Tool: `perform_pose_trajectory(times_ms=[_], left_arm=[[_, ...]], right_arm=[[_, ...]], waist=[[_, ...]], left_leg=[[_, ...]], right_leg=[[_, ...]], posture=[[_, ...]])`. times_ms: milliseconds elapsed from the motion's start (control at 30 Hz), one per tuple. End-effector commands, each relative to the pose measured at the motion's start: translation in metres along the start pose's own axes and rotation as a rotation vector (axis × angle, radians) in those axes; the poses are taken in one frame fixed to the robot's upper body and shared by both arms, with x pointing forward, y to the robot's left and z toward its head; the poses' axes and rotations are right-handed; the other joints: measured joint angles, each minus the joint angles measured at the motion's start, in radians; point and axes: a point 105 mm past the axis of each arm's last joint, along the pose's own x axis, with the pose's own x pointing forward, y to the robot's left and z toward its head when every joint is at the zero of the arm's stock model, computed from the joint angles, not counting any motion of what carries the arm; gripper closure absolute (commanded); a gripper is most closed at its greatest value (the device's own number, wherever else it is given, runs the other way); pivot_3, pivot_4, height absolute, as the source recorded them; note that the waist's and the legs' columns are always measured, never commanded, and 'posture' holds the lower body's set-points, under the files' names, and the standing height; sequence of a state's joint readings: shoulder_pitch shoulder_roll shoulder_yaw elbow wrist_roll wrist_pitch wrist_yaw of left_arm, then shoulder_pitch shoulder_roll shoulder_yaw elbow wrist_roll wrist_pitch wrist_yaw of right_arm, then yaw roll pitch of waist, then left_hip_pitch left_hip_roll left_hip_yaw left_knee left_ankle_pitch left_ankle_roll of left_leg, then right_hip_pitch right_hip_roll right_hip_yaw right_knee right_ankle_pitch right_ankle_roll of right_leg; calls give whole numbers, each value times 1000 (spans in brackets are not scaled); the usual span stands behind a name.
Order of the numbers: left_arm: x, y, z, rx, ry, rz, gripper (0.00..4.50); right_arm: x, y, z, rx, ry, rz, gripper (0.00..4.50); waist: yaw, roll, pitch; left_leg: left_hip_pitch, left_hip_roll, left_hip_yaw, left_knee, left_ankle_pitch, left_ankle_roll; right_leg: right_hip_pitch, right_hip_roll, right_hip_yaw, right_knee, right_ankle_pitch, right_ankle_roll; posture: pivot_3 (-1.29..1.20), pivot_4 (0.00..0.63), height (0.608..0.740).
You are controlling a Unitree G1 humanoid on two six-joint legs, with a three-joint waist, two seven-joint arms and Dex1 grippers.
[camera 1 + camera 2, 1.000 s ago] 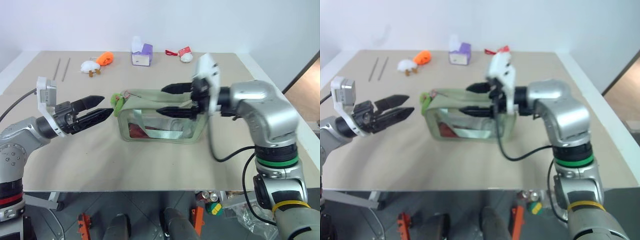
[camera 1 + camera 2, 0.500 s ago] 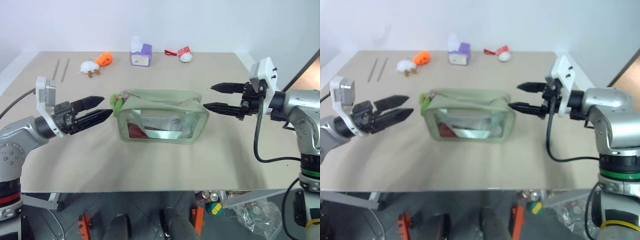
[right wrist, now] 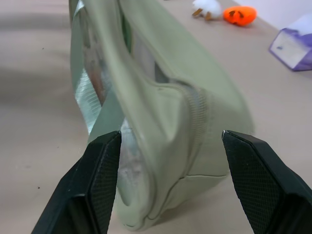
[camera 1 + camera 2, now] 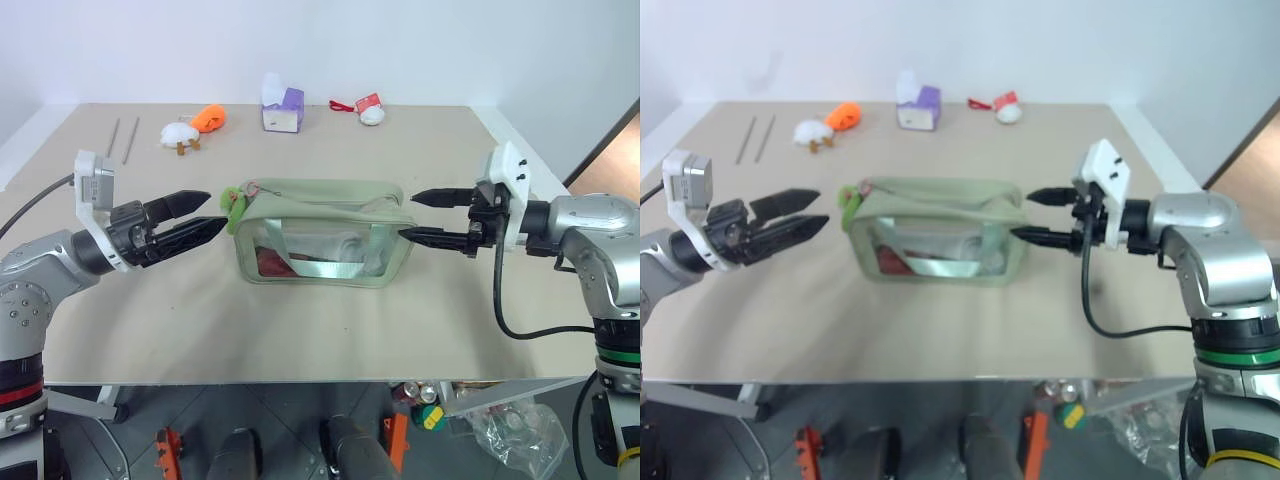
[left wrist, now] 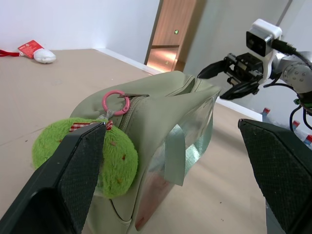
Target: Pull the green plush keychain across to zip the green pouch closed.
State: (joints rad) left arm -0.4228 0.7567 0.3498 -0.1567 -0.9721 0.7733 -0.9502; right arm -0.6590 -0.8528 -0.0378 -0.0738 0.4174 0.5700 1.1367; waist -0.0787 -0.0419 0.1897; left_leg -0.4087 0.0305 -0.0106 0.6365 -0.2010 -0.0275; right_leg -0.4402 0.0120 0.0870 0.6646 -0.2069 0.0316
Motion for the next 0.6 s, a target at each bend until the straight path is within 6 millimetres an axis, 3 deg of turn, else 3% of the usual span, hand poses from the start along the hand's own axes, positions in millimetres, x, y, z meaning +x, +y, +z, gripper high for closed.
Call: perform_pose_trajectory(times_ms=[33,133,267,333,467,567,600], left_arm=[[5,-17,19,37,-35,-81,0],[12,-33,31,53,-37,-177,0],[13,-31,28,64,8,-179,0],[12,-29,25,59,15,-171,0],[8,-20,21,45,9,-130,0],[-2,4,13,41,30,-15,0],[-4,10,11,46,35,15,0]], right_arm=[[2,-1,-3,-8,13,-1,1111],[6,-1,-8,-3,31,7,1111],[8,2,-10,-6,39,24,1111],[7,4,-12,-7,38,33,2375],[6,8,-13,-5,36,40,3413],[7,9,-15,-9,39,45,4433],[8,9,-15,-11,39,47,4433]], waist=[[0,0,0],[2,-1,1],[1,-1,0],[2,-1,1],[2,-1,1],[1,-1,1],[1,-1,1]], left_leg=[[0,0,0,0,0,0],[0,0,0,0,0,0],[0,0,0,0,0,0],[0,0,-1,0,0,0],[0,0,-1,0,0,0],[0,0,0,0,0,0],[0,0,0,0,0,0]], right_leg=[[0,0,0,0,0,0],[0,0,0,0,0,0],[0,0,0,0,0,0],[0,0,0,0,0,0],[0,0,0,0,0,0],[0,0,0,0,0,0],[0,1,0,0,0,0]], posture=[[0,150,740],[0,150,740],[0,150,740],[0,150,740],[0,150,740],[0,150,740],[0,150,740]])
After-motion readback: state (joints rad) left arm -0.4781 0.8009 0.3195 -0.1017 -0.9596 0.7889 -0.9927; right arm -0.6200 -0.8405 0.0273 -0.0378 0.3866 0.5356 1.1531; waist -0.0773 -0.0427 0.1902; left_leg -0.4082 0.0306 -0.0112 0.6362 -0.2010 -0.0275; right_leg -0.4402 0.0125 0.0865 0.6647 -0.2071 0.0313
